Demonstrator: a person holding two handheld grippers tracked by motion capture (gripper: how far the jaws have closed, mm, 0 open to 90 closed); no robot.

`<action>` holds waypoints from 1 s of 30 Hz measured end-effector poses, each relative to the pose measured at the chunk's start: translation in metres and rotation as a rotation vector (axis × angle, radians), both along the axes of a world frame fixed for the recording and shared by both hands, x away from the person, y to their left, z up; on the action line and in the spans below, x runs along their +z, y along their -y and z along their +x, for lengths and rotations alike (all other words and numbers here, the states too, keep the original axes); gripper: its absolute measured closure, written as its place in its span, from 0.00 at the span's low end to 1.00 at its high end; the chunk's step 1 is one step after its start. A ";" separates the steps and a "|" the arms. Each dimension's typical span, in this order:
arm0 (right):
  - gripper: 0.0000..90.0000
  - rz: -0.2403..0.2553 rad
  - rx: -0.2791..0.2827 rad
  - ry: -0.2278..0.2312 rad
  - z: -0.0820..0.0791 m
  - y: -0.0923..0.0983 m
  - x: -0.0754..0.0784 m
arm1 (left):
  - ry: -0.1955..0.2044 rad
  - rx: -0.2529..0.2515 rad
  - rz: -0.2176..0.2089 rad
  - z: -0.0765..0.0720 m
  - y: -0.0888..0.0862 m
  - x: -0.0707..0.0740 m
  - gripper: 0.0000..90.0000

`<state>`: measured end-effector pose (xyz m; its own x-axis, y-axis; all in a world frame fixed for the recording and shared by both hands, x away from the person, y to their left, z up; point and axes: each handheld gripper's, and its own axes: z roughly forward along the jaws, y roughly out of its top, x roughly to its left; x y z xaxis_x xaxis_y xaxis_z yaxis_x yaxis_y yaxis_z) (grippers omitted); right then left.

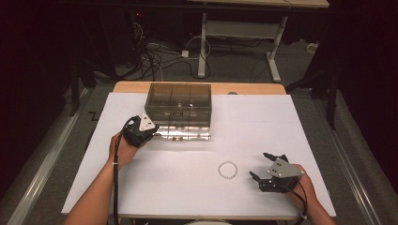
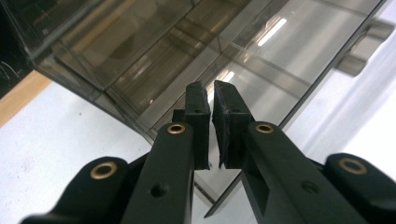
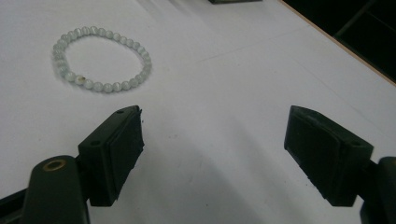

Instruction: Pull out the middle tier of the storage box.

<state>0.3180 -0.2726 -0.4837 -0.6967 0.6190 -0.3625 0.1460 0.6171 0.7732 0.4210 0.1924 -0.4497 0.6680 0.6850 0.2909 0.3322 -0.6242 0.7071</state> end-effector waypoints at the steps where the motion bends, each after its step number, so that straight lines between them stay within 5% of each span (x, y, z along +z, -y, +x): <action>1: 0.23 0.000 0.000 0.000 0.000 0.000 0.000 | 0.007 -0.003 -0.004 -0.001 0.001 0.002 0.92; 23: 0.22 0.077 -0.075 0.011 0.000 0.013 0.006 | 0.146 -0.142 -0.127 -0.036 0.031 0.027 0.68; 30: 0.22 0.088 -0.089 0.020 0.001 0.016 0.008 | 0.181 -0.192 -0.120 -0.049 0.047 0.026 0.48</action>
<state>0.3189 -0.2888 -0.4755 -0.6310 0.7079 -0.3174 0.1808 0.5320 0.8272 0.3723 0.1451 -0.4233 0.7330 0.5879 0.3421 0.0777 -0.5720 0.8166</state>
